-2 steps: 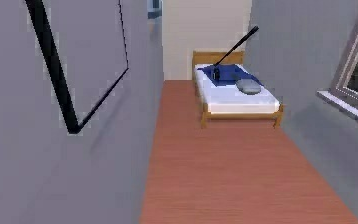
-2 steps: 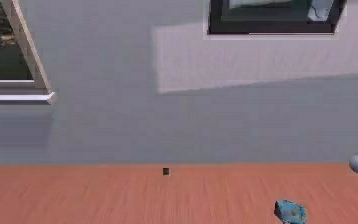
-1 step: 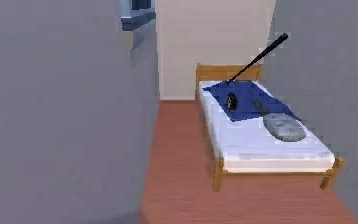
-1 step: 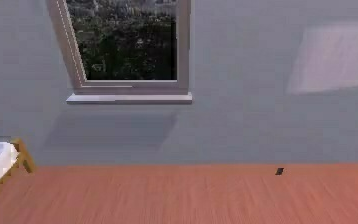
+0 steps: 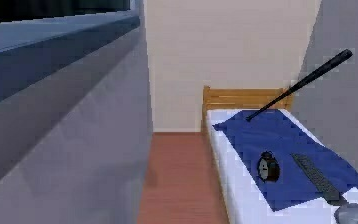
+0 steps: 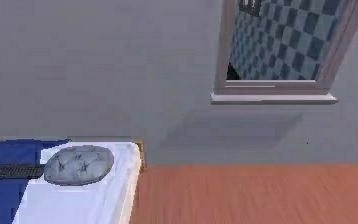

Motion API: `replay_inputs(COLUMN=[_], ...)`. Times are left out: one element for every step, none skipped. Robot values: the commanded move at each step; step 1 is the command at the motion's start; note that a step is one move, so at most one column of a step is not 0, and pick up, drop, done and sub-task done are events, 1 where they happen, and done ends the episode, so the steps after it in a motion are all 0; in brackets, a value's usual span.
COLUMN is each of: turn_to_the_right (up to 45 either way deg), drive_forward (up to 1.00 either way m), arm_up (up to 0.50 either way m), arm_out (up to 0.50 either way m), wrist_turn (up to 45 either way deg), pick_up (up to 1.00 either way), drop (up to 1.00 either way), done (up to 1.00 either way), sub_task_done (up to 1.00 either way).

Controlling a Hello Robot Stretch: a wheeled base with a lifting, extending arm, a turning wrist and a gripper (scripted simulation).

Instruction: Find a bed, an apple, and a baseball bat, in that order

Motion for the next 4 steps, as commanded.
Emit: replay_inputs(turn_to_the_right=[0.0, 12.0, 0.0, 45.0], drive_forward=[1.0, 0.0, 0.25, 0.0], arm_up=[0.0, 0.0, 0.0, 0.0], arm_out=[0.0, 0.0, 0.0, 0.0], wrist_turn=[0.0, 0.0, 0.0, 0.0], pick_up=[0.0, 0.0, 0.0, 0.0], drop=[0.0, 0.0, 0.0, 0.0], done=[0.0, 0.0, 0.0, 0.0], sub_task_done=[0.0, 0.0, 0.0, 0.0])
